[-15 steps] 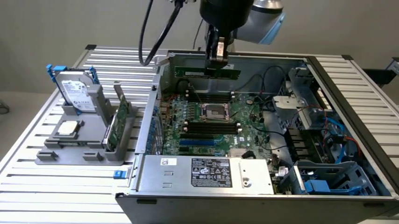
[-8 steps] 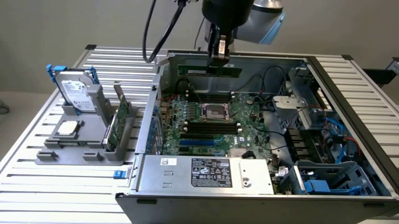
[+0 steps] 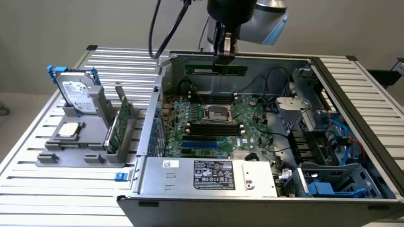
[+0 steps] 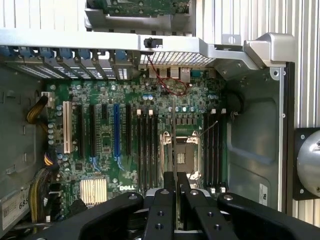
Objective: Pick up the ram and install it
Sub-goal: 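Pick up the ram and move it above insertion slot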
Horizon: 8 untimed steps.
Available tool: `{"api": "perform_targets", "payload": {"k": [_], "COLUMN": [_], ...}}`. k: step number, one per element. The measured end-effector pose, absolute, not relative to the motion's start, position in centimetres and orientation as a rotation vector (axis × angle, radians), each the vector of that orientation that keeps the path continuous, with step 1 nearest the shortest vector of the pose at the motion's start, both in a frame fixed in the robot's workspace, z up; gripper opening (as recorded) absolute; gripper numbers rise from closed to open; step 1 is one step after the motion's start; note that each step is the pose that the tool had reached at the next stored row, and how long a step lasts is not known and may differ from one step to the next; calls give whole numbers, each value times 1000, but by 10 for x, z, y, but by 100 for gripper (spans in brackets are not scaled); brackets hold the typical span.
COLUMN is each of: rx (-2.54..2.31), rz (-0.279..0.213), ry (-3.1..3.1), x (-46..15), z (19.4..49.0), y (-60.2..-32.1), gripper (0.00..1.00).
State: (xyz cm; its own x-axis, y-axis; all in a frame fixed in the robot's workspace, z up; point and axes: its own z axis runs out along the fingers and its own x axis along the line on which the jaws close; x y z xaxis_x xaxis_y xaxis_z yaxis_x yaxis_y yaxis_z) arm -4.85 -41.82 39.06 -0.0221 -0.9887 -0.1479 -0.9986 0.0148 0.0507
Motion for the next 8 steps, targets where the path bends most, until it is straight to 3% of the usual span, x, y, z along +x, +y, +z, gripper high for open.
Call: {"api": "perform_targets", "payload": {"k": [8], "rx": [-2131], "rz": [176], "ry": [2219], "x": [-48], "z": [385], "y": [-414], "gripper": [14]}}
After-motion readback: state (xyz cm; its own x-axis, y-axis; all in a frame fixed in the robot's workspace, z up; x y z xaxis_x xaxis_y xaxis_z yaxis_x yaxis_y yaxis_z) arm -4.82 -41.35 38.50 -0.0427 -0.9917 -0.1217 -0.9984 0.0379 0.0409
